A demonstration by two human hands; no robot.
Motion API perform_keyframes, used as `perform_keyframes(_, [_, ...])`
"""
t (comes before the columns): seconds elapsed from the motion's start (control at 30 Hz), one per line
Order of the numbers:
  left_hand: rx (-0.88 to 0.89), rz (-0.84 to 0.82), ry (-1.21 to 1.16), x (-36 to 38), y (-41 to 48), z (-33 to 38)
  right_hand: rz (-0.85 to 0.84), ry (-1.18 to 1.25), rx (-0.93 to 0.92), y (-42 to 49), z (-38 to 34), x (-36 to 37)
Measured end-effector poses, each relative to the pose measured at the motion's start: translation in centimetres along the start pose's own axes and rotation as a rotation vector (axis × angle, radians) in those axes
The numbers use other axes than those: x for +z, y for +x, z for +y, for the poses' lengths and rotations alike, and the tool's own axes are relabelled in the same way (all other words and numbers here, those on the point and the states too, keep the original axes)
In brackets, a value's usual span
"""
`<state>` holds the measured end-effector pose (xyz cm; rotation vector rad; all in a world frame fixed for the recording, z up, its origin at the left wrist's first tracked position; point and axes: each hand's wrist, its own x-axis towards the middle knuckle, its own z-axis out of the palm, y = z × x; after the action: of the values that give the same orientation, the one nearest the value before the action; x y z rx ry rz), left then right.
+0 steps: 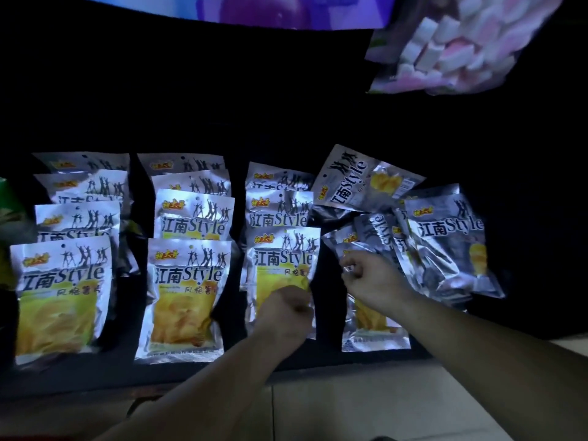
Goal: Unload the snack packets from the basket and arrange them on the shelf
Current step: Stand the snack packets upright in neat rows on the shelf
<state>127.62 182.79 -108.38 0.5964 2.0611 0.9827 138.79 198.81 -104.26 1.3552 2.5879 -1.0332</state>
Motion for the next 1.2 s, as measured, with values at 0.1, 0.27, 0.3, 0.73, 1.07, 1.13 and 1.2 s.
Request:
perform_keyframes(0.1, [0.024,-0.102,-0.046,3.3,0.2,1.6,0.179,-0.364,-0.015,-1.3,1.9,-2.1])
perform_keyframes(0.27, [0.076,-0.172,-0.063,6.6,2.2,4.0,0.274,-0.352,-0.067,-2.1,5.6,-3.8])
perform_keyframes(0.3, [0.058,-0.153,-0.096,7.1,2.6,4.3,0.245,-0.296,-0.056,-2.1,6.1,-3.9])
perform_keyframes(0.73, [0.112,0.012,-0.225,6.4,2.1,6.8,0.001,-0.282,-0.072,-3.2,8.3,-4.8])
perform_keyframes(1.07, [0.109,0.091,-0.372,-4.1,-0.6,3.0,-0.188,0.443,0.083,-3.5,-1.1,0.8])
perform_keyframes(1.13, [0.125,0.102,-0.313,-5.0,-0.6,1.3,-0.254,0.479,0.118,-3.5,-2.7,3.1])
perform_keyframes(1.2, [0.106,0.120,-0.193,-5.8,-0.5,0.2,-0.259,0.494,0.145,-3.1,-3.7,4.6])
